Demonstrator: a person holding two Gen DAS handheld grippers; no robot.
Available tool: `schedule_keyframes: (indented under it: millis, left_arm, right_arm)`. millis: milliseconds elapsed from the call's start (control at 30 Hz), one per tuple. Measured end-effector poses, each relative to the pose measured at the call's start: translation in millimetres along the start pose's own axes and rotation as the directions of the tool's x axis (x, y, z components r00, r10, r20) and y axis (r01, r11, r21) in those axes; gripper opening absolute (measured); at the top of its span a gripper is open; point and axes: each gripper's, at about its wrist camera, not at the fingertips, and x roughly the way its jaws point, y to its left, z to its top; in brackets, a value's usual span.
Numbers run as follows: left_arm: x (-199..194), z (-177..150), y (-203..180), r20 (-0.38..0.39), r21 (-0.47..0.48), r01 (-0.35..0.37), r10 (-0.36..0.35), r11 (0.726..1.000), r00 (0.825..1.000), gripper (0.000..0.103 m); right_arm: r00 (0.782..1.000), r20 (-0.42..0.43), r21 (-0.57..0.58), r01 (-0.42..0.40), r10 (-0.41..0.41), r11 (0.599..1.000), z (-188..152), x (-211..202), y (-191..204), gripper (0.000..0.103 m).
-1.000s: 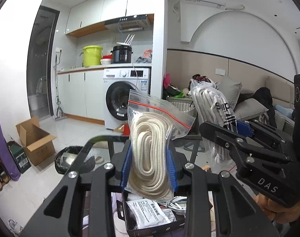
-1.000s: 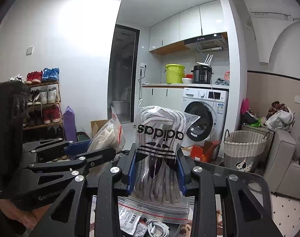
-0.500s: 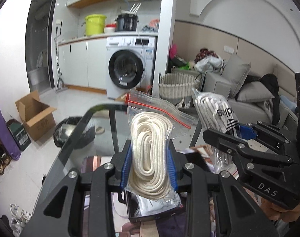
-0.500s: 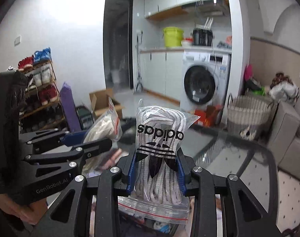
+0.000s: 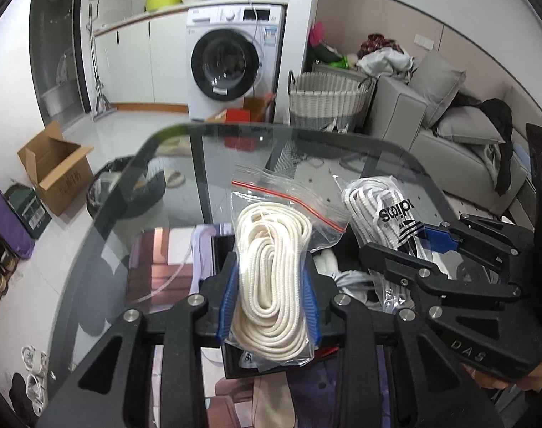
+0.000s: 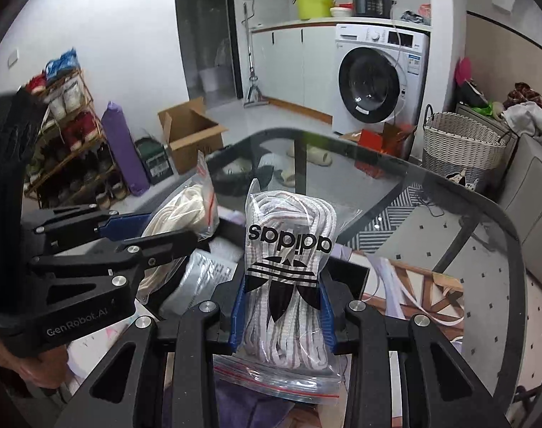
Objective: Organize soft objects
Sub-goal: 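Lower the adidas bag into the box with the right gripper while the left gripper lowers the plain bag in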
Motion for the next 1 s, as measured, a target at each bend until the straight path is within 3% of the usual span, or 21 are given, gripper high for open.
schedule_keyframes:
  millis: [467, 1000]
  left_arm:
    - [24, -9, -5, -0.096, -0.001, -0.015, 0.015, 1.0, 0.995, 0.031]
    - [28, -8, 0, -0.127, -0.014, -0.008, 0.006, 1.0, 0.992, 0.035]
  right_arm:
    - [0.992, -0.128, -0.06, -0.006, -0.002, 0.998, -21, 48, 9, 0.034]
    - [0.987, -0.159, -0.052, -0.002, -0.007, 0.999, -27, 51, 12, 0.036]
